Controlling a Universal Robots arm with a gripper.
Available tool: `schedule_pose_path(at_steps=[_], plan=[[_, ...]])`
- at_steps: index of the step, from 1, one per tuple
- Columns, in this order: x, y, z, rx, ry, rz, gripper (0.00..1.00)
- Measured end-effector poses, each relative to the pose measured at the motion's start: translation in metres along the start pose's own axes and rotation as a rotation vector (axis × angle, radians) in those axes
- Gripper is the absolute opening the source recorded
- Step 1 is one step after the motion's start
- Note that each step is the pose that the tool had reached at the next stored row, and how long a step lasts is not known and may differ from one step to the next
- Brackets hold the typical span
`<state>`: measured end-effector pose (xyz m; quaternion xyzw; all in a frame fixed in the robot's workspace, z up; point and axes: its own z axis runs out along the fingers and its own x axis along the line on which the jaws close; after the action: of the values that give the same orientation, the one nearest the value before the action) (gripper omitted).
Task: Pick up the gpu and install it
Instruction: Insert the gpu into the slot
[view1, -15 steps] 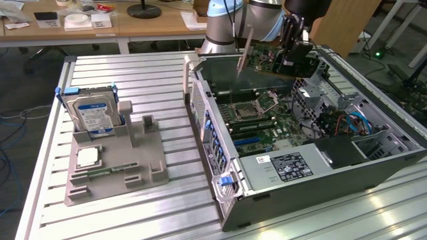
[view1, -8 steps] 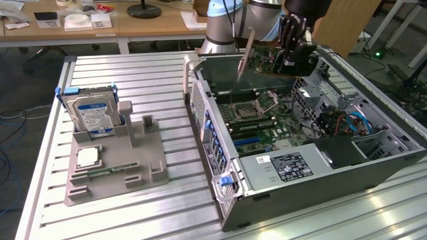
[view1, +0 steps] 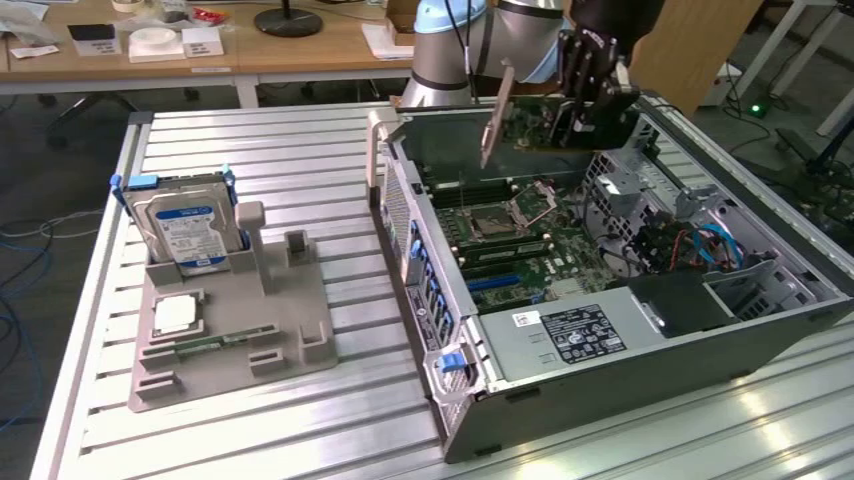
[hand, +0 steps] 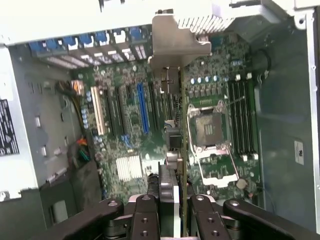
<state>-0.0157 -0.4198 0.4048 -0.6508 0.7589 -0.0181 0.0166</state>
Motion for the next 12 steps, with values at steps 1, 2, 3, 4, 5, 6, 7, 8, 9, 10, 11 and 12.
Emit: schedule_pose_path(at_steps=[1,2,3,4,5,6,7,8,9,10,11,12], plan=[[0.0001,0.0000,0.0002,0.0102,-0.0019,-0.005,0.28],[0.0001,0.0000,0.0006,0.0140,-0.0038,-0.010,0.28],[0.0002,0.0000,0.0008,0.0140,-0.0088,-0.016,0.28],[0.0002,0.0000,0.0010,0.0125,-0.0183,-0.022,0.28],[0.0001,0.0001,0.0012,0.0106,-0.0315,-0.027,0.28],[0.0001,0.0001,0.0015,0.0084,-0.0471,-0.033,0.28],[0.0001,0.0001,0.0017,0.0064,-0.0609,-0.038,0.28],[0.0001,0.0001,0.0019,0.0043,-0.0750,-0.044,0.28],[0.0001,0.0002,0.0023,0.0031,-0.0823,-0.050,0.28],[0.0001,0.0003,0.0027,0.0027,-0.0836,-0.060,0.28],[0.0002,0.0004,0.0031,0.0021,-0.0842,-0.071,0.28],[0.0003,0.0006,0.0037,0.0017,-0.0848,-0.083,0.28]])
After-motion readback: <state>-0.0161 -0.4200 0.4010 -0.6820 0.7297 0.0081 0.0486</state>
